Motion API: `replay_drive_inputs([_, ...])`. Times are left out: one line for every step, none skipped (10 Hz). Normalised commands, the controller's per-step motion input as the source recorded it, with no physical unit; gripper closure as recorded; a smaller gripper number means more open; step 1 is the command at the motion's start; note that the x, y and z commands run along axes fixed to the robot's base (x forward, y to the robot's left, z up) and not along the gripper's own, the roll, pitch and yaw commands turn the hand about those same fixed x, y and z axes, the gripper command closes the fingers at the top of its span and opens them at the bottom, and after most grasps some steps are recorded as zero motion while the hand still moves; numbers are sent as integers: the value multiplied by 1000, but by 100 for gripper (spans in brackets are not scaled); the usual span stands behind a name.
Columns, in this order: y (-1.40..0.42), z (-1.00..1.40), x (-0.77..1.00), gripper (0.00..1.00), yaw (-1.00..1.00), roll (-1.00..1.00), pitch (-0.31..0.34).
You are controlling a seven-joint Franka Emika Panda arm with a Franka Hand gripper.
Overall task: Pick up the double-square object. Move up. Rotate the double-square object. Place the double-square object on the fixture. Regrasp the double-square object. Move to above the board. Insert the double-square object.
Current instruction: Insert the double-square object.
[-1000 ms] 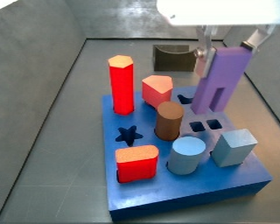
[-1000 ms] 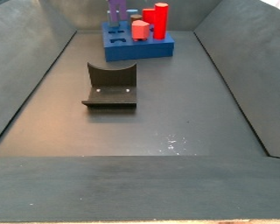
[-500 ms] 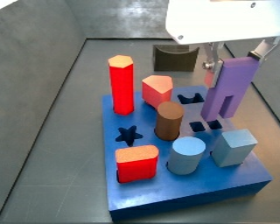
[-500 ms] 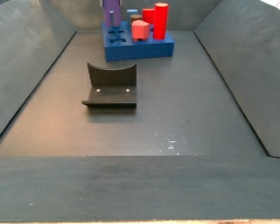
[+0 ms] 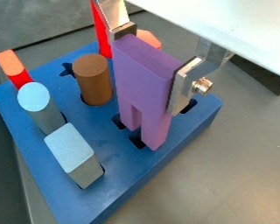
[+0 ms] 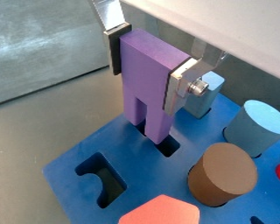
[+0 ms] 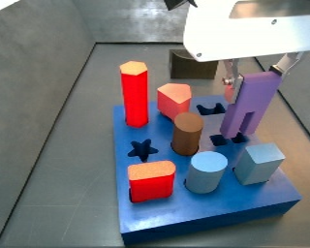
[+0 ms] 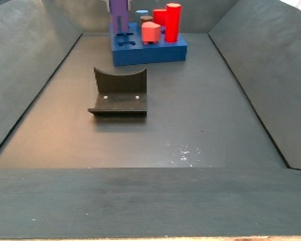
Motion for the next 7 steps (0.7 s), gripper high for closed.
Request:
replay_drive_inputs([0,-54,-103,100,-6,0,0])
replay_drive_inputs([-37,-97,-174,100,-9,-13,-9])
replay_drive_inputs([-126,-69,-126,100,0,0,-10])
replay_drive_inputs([-160,-9,-71,100,0,0,0])
replay_drive_inputs([-163,0,-3,100,0,4,0])
replay_drive_inputs([-66,-49,0,100,0,13,0])
replay_drive_inputs([0,-111,0,100,0,59,0])
